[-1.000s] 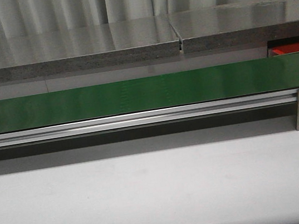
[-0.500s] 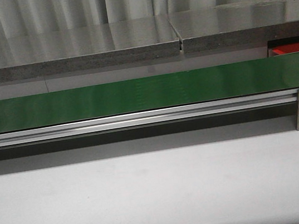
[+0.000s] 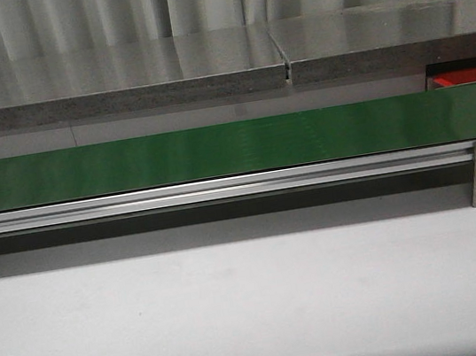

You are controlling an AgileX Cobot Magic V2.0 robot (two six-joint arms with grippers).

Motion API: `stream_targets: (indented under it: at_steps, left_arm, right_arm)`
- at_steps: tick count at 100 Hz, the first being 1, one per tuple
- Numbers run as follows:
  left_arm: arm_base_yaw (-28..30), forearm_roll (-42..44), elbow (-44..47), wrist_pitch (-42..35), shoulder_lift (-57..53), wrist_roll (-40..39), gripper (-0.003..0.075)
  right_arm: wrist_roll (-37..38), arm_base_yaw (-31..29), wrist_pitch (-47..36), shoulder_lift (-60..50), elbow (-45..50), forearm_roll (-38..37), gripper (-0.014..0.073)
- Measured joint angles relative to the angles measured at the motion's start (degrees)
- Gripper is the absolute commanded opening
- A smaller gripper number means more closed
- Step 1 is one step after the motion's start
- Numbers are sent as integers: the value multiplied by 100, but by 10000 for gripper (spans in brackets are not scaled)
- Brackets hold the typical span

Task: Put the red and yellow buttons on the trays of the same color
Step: 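Move the left gripper down onto a yellow button and grasp it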

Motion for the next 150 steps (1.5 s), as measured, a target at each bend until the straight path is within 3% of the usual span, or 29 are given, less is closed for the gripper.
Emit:
stream_targets:
  at_steps: [19, 38, 52, 96, 150]
  left_arm:
    - [0, -10, -209, -75, 288, 0, 473]
    - [0, -10, -208, -249, 428, 0, 237]
    - [0, -10, -233, -364, 428, 11, 133]
    - [-68, -275, -233, -260, -154, 319, 125]
    - [-1478, -476, -243, 277, -740, 435, 125]
  right_arm:
    - [0, 0, 0, 0, 0, 0, -76]
    - [0, 0, 0, 0, 0, 0, -76]
    - [0, 0, 0, 0, 0, 0, -76]
    - [0, 0, 0, 0, 0, 0, -76]
    - [0, 0, 0, 0, 0, 0, -76]
